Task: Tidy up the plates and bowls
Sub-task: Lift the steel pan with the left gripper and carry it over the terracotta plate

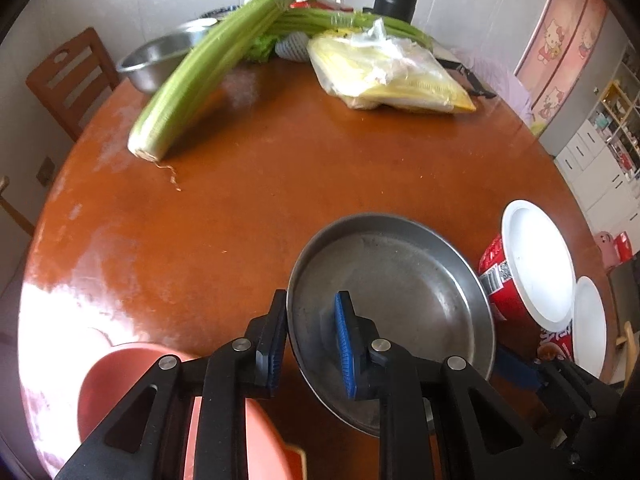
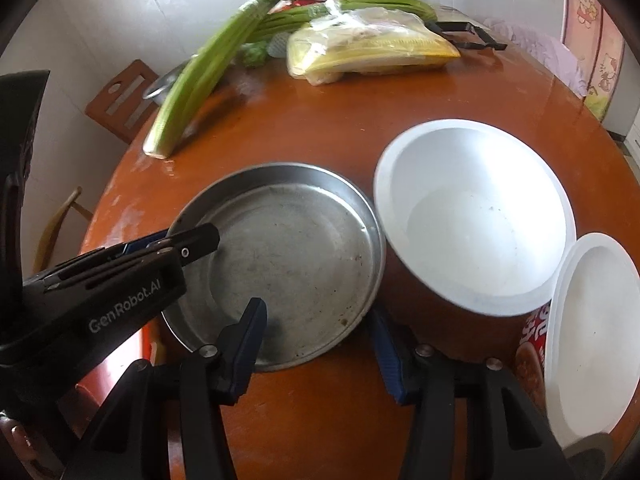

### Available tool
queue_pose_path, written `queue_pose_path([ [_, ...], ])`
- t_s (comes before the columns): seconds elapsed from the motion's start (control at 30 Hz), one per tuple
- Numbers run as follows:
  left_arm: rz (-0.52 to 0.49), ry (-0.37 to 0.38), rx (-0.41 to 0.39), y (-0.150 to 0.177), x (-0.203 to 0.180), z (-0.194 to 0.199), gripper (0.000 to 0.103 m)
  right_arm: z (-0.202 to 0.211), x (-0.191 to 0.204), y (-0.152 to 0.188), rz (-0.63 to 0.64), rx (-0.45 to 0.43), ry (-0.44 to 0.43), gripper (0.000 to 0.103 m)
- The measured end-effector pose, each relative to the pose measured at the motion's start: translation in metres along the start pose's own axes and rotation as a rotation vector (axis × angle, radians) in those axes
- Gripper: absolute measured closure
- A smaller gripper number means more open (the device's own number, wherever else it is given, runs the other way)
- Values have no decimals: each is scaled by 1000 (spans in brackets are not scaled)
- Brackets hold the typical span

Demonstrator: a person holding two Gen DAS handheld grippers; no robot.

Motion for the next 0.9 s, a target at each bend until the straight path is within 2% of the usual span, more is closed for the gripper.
queue_pose_path([
  [0.9,68,18,-164,29,46,104,78,84,70,22,150,-135,-78,51],
])
Point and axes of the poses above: each gripper's, at about its wrist camera, not at the fingertips, and z roughly against the way its jaws point, x to its left, y to its underside, the point moved 5 cm from there along -z, roughly the way its jaws point, and after that the axes turned 6 degrees about -y, right-handed, at the moved point
